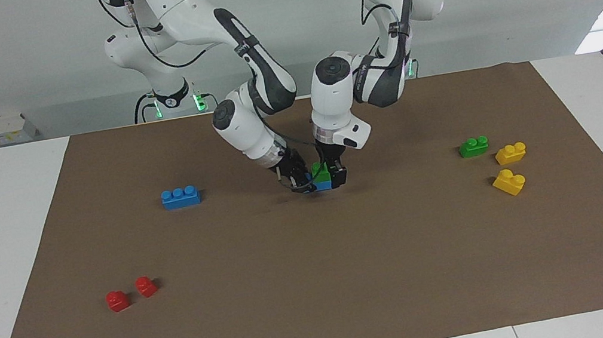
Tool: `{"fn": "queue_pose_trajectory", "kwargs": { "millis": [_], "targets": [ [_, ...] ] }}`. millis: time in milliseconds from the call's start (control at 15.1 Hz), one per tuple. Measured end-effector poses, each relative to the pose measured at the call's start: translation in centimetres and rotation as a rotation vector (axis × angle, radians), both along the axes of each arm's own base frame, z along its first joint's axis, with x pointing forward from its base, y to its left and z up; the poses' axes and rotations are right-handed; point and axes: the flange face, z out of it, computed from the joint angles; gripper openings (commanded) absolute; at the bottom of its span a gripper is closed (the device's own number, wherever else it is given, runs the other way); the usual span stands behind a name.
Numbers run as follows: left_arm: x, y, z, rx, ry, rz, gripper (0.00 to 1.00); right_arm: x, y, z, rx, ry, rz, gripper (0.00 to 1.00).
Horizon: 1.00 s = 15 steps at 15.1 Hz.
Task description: Remove green block with left arm and hold with right
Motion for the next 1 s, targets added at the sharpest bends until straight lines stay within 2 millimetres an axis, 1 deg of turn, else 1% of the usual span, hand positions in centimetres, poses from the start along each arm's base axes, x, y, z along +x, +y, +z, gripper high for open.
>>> {"fn": "queue_pose_trajectory", "kwargs": {
  "millis": [199,730,863,996],
  "targets": [
    [-0.5,-0.6,0.0,0.001,0.0,-0.015,0.0,0.4,-0.4,0.0,-0.005,-0.02,-0.015,0.0],
    [-0.5,-0.6,0.1,0.003,-0.003,-0.019,0.0,0.5,-0.3,0.1,-0.005,-0.028,-0.005,0.0],
    [-0.4,-0.4,0.4,0.003,-0.003,-0.02,0.0,0.6,-0.3,0.3,-0.004,-0.035,0.001,0.0],
    [-0.2,-0.3,1.3,0.009,0.001,-0.023,0.0,0.7,-0.1,0.5,0.0,-0.04,0.003,0.0]
  ]
}}
